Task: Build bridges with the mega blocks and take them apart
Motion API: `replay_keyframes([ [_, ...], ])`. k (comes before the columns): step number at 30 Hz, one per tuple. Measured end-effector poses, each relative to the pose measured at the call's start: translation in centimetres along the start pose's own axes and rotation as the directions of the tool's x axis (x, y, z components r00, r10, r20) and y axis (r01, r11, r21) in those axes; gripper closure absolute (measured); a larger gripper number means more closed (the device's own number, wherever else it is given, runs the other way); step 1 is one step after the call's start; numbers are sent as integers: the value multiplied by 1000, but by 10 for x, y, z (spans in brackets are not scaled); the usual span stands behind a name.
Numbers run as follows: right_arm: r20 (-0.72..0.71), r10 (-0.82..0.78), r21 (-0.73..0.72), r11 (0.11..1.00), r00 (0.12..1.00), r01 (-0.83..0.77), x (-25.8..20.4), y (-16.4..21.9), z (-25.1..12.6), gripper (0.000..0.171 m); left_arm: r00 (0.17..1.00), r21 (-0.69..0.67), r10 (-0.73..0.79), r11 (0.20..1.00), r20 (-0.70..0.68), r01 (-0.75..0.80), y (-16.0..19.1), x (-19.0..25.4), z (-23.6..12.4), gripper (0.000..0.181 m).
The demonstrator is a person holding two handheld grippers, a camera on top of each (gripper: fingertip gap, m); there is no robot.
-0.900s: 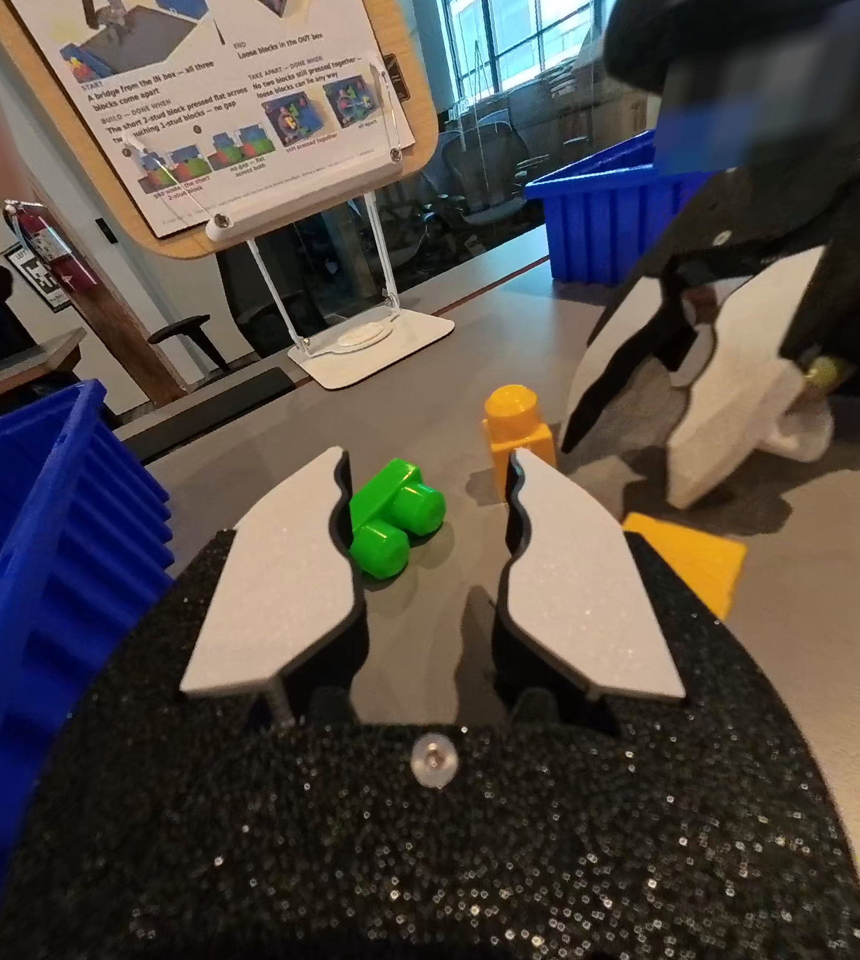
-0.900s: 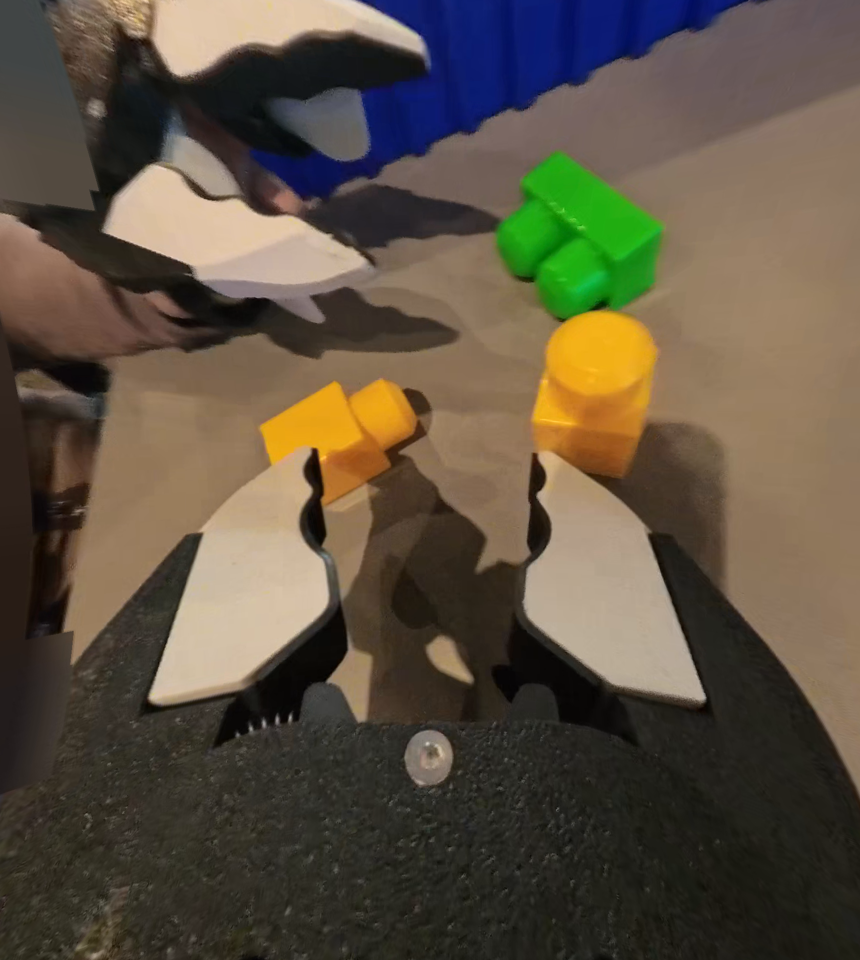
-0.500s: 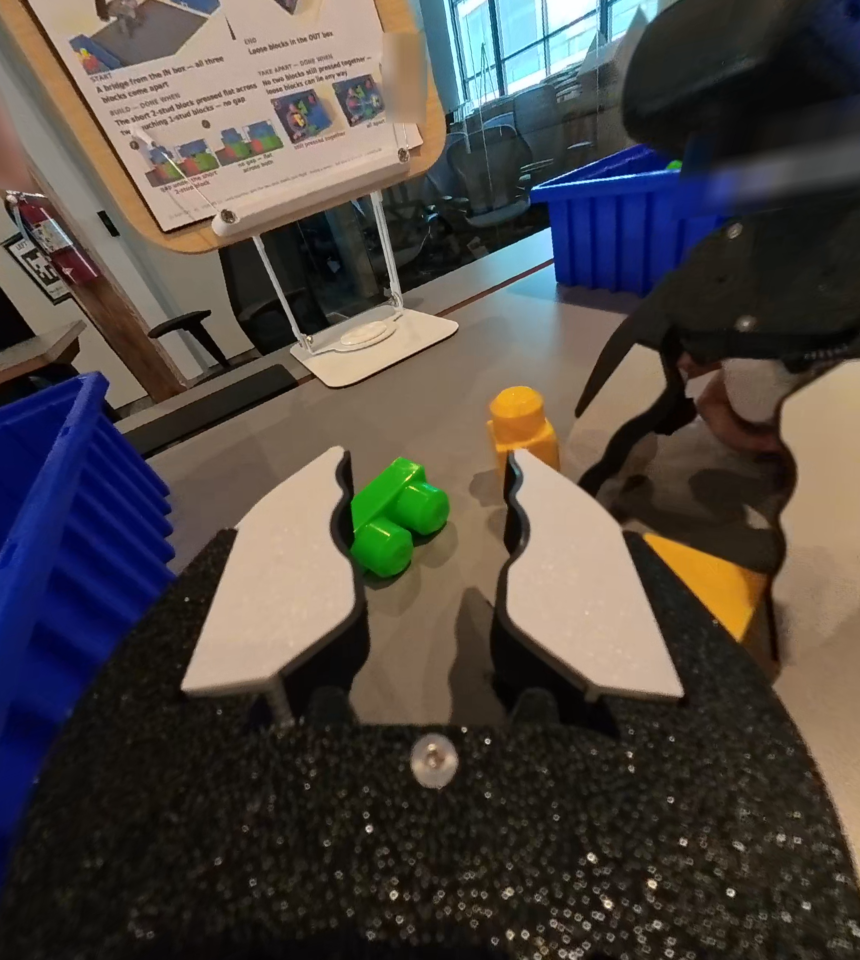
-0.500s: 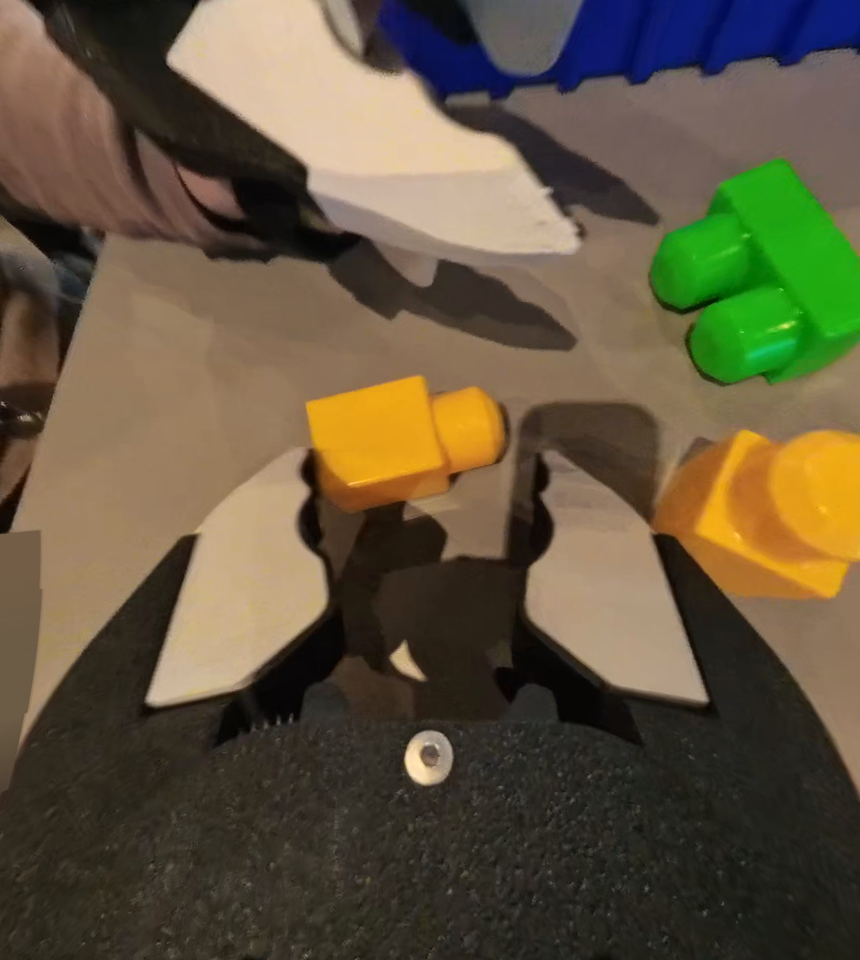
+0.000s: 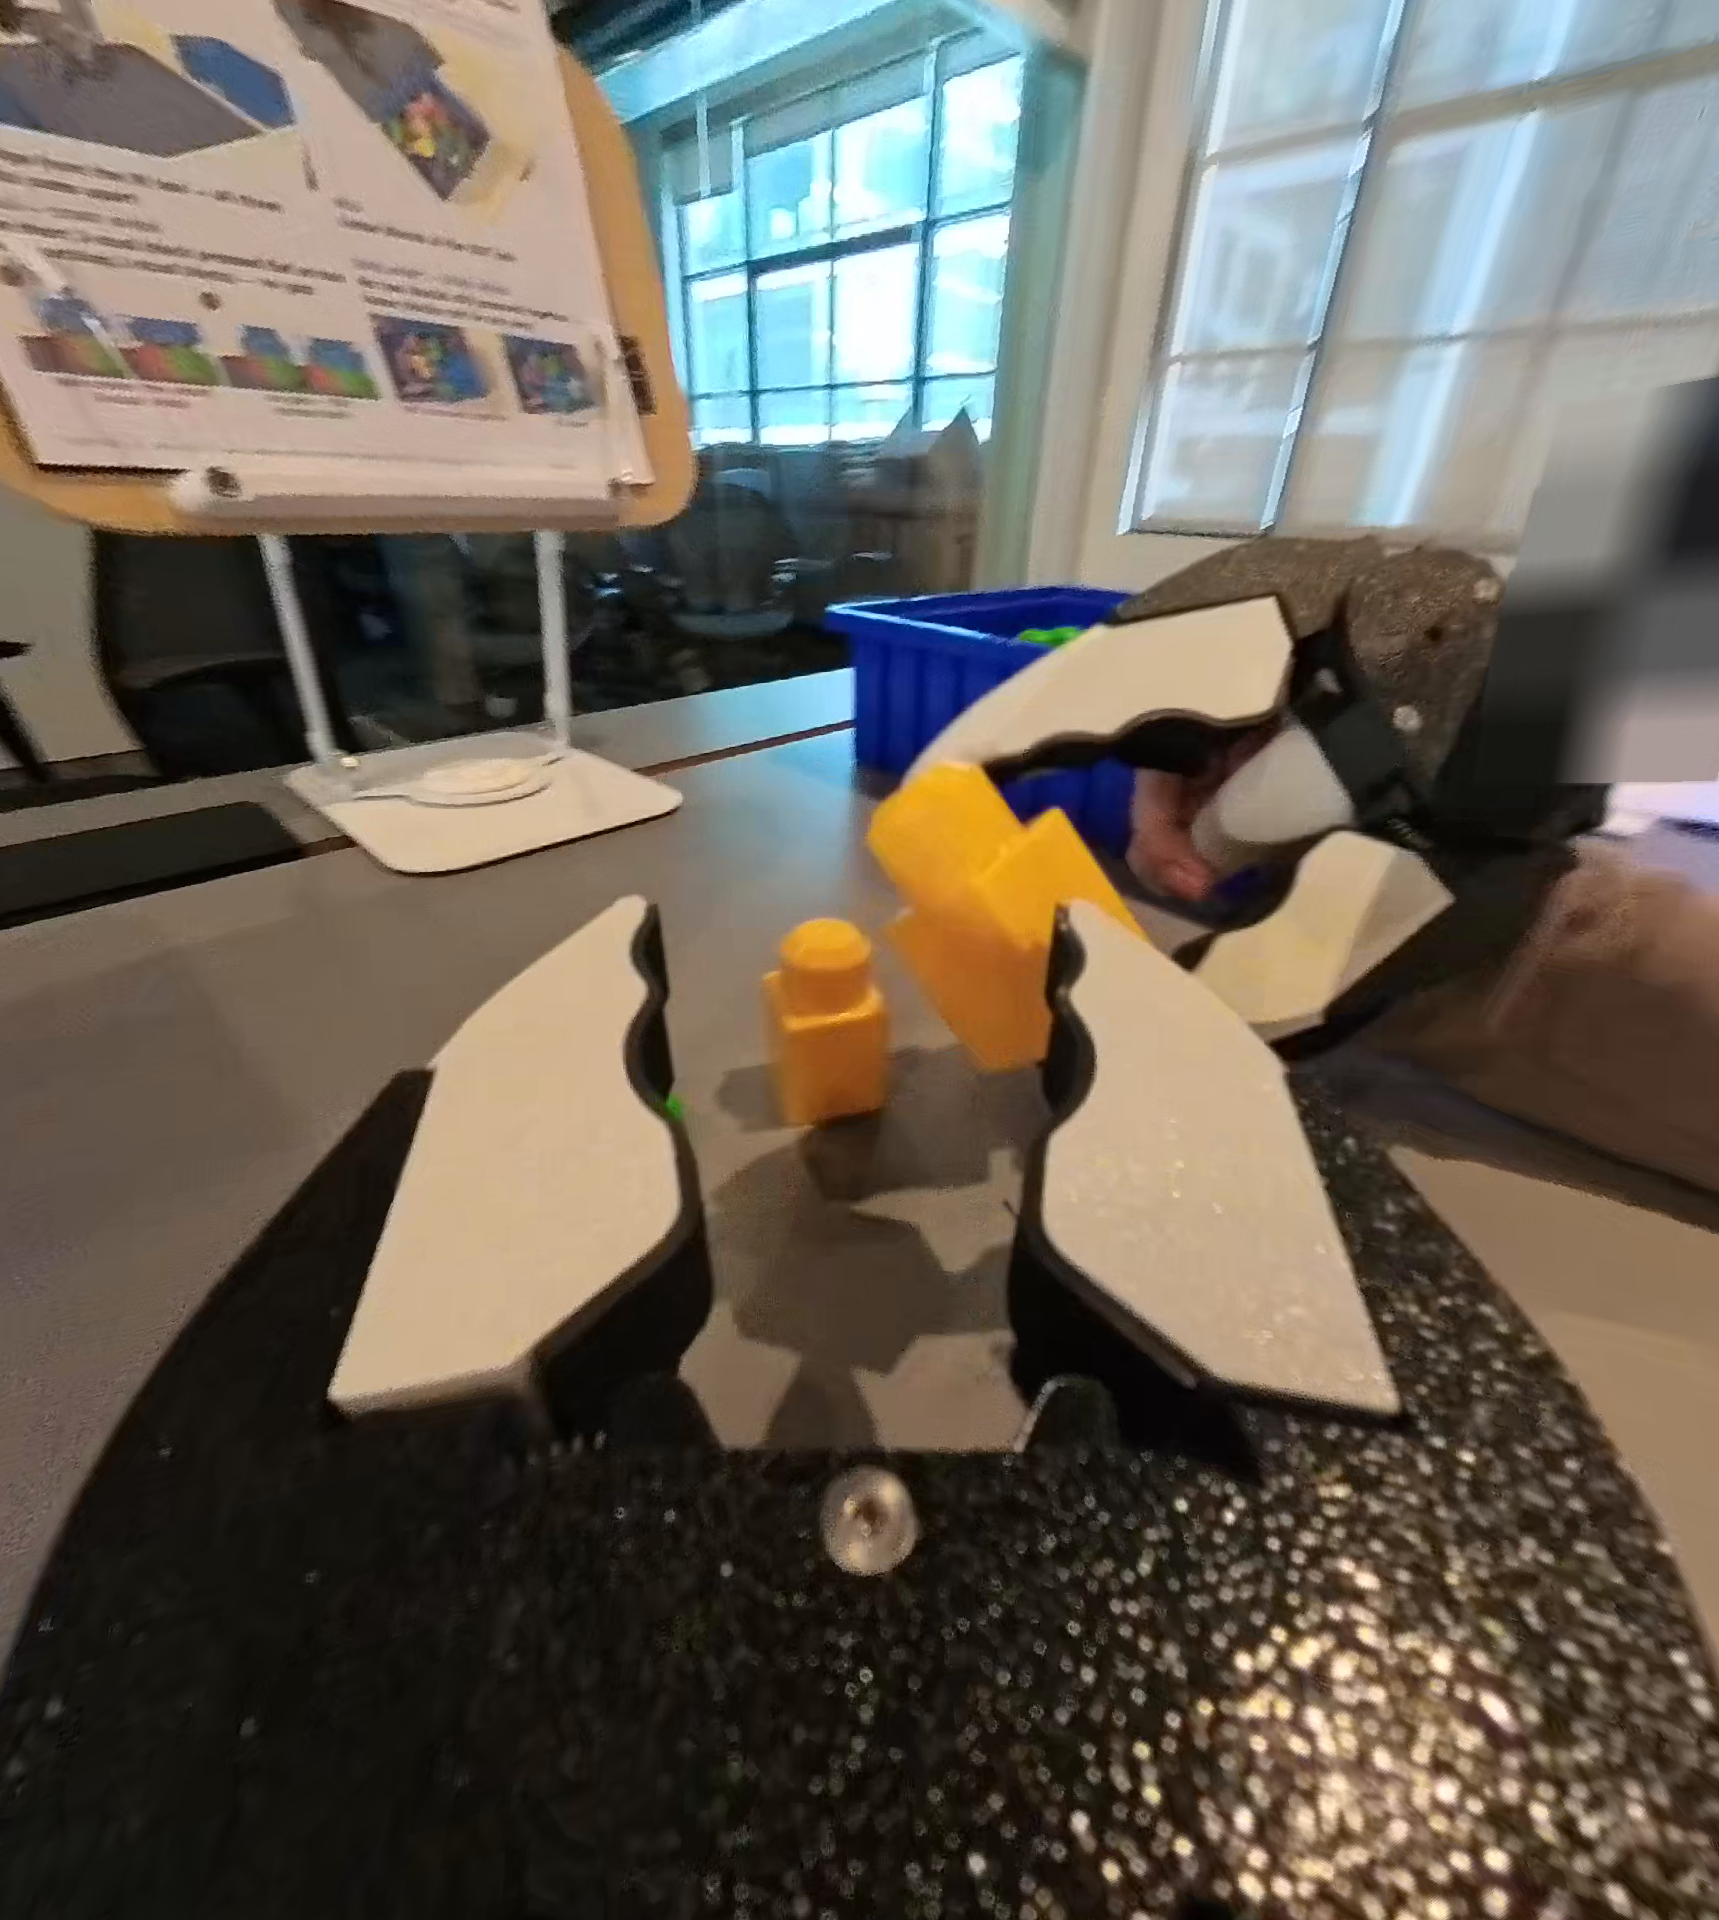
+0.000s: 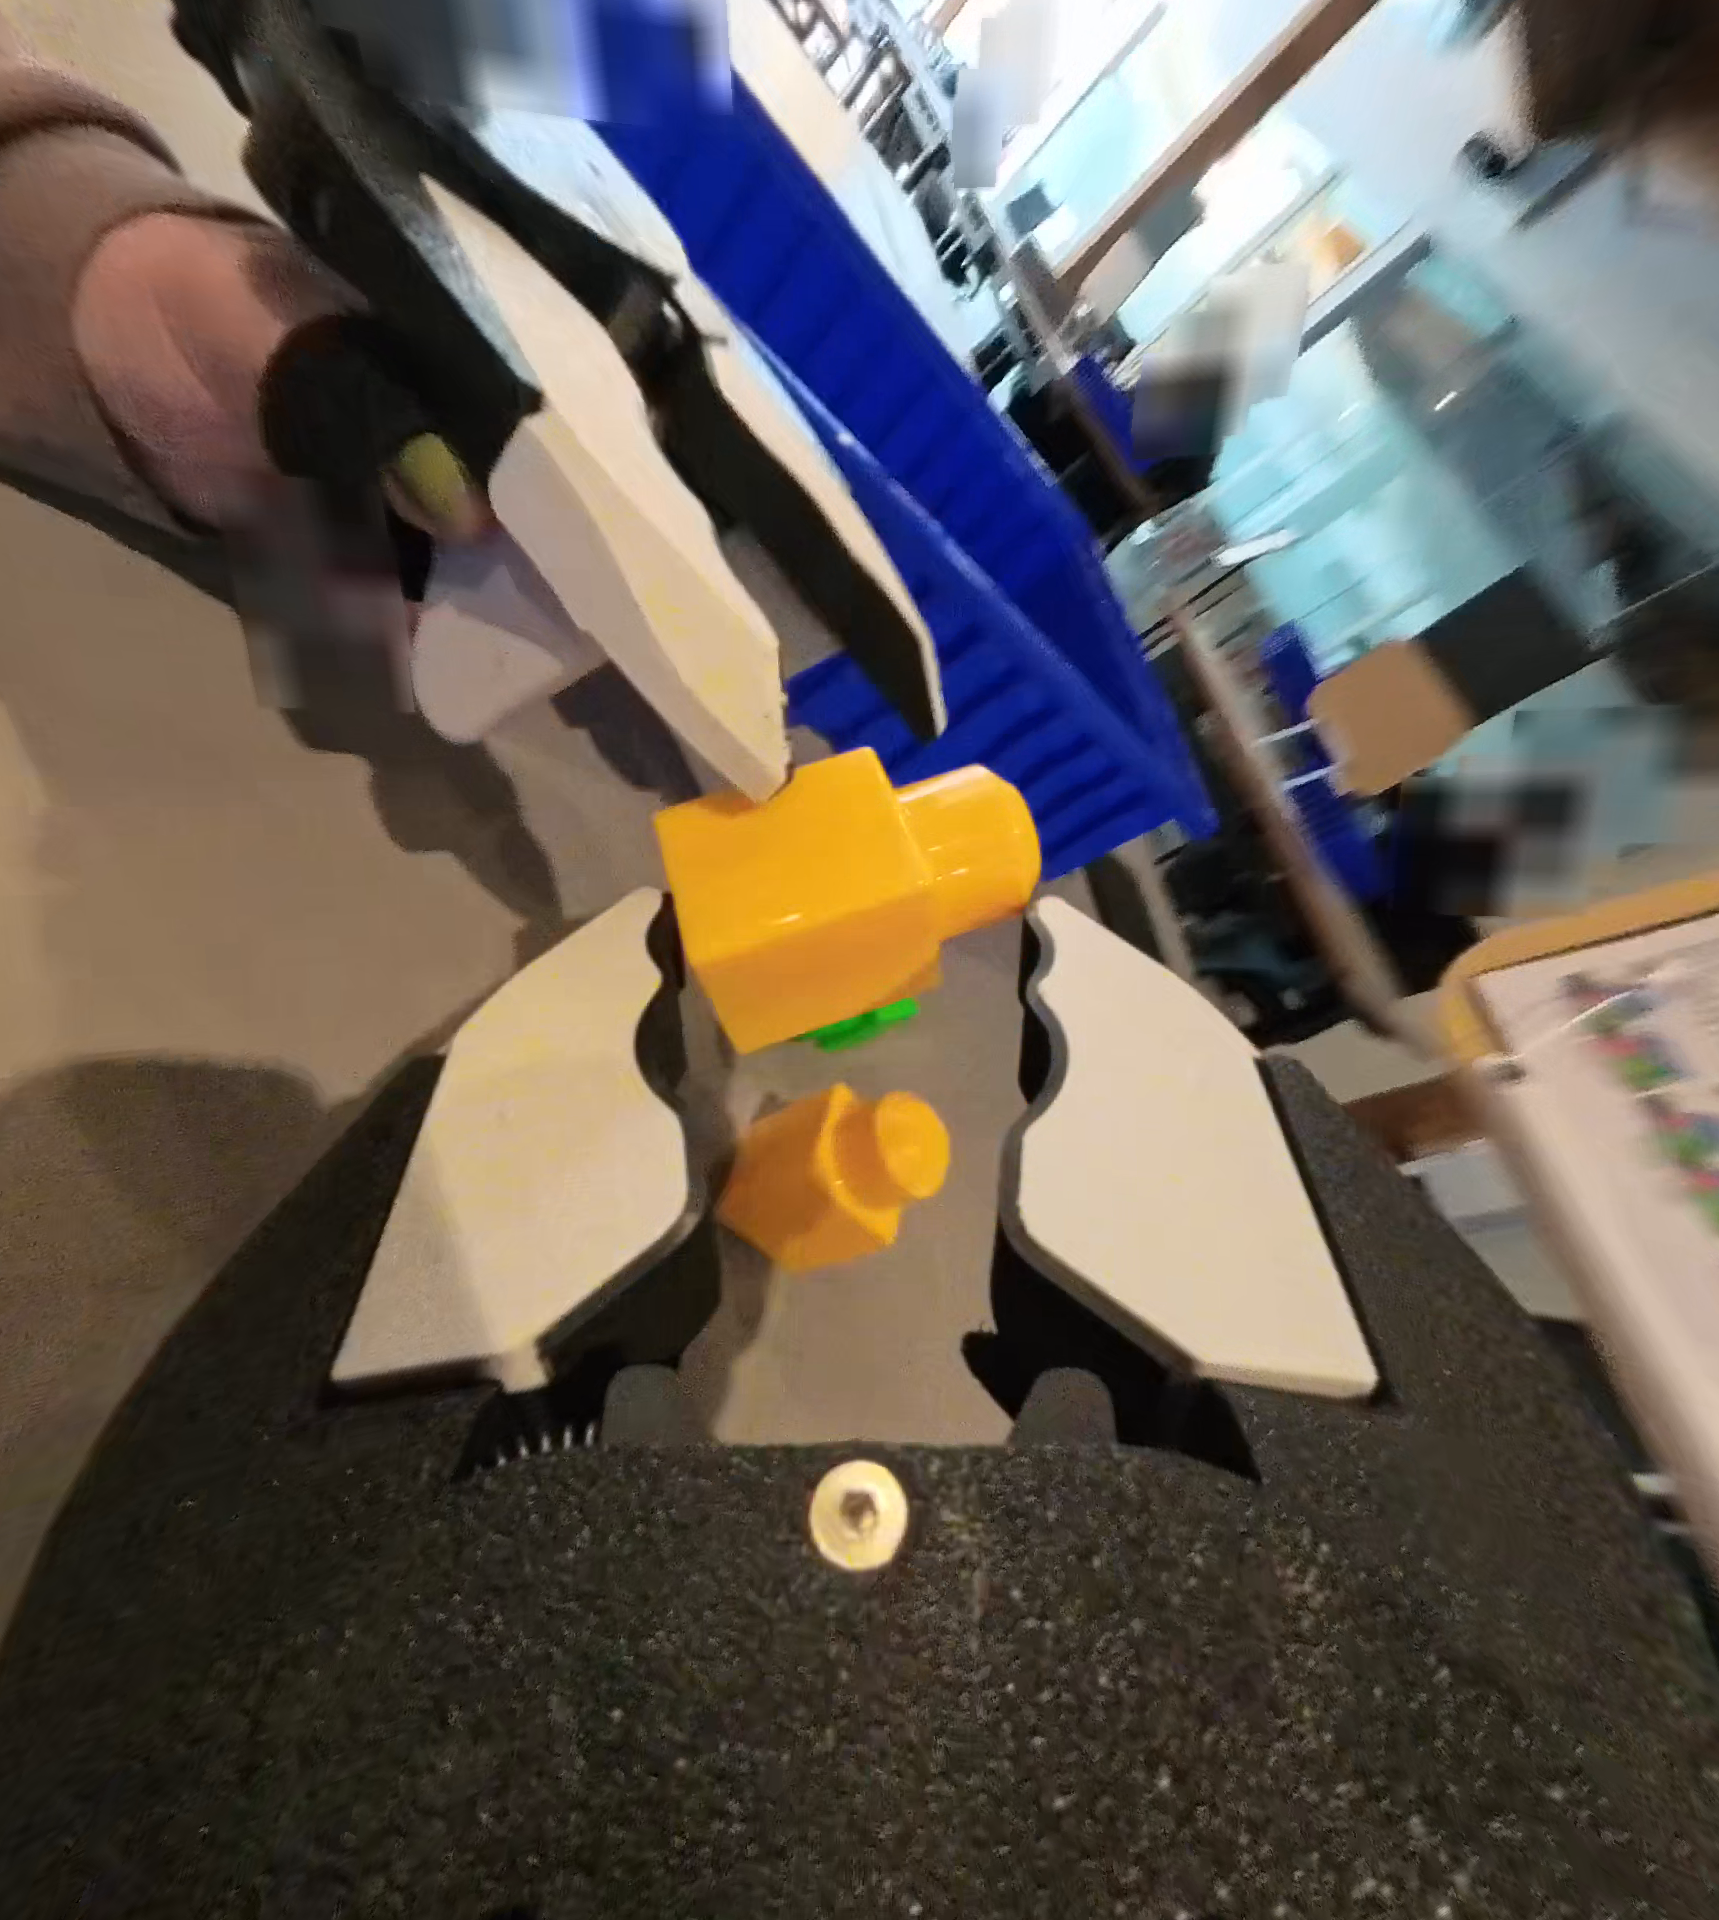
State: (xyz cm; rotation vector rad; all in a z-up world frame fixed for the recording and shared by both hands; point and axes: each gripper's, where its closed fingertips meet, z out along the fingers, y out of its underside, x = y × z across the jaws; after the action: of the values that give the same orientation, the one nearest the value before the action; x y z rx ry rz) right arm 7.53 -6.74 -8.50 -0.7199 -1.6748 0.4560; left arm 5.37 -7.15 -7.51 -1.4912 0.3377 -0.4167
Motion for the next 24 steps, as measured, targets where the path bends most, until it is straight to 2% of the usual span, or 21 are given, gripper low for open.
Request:
replay_keyframes([
  [5,-37,-148,80,985,988,151,-5,-23,-1,110,966,-36,-155,988,-206,151,3,24,3,108],
  [7,-44,-174,72,982,984,177,-7,-24,1,109,943,-33,-174,985,-285,172,-1,34,-1,132],
  [9,-53,-193,62,979,980,196,-7,-23,1,109,943,-40,-169,986,-287,165,0,34,-1,139],
  [11,-61,-155,62,985,986,159,-5,-21,2,104,947,-40,-159,987,-280,154,-1,32,-1,140],
  [12,-55,-118,59,991,991,121,-3,-19,2,94,951,-27,-144,989,-273,142,-2,31,-2,140],
  [14,-15,34,61,998,999,-33,1,-15,0,78,964,3,-107,994,-242,111,-5,26,-3,140],
  [15,48,142,77,986,989,-146,-1,-15,-2,78,968,9,-88,996,-234,92,-5,25,-3,141],
  [17,201,358,120,915,912,-385,-6,-22,-8,86,972,0,-46,999,-231,47,-3,26,-3,141],
  [19,319,481,125,833,817,-539,-8,-28,-12,99,972,-16,23,1000,-234,-27,2,32,-1,141],
  [22,408,536,93,781,739,-618,-15,-30,-14,113,952,-40,169,982,-256,-186,13,45,1,141],
  [23,441,542,74,772,715,-631,-19,-32,-15,121,940,-47,215,971,-264,-235,17,50,2,141],
  [24,476,544,43,771,691,-636,-25,-32,-16,139,929,-52,249,961,-273,-273,20,54,2,141],
])
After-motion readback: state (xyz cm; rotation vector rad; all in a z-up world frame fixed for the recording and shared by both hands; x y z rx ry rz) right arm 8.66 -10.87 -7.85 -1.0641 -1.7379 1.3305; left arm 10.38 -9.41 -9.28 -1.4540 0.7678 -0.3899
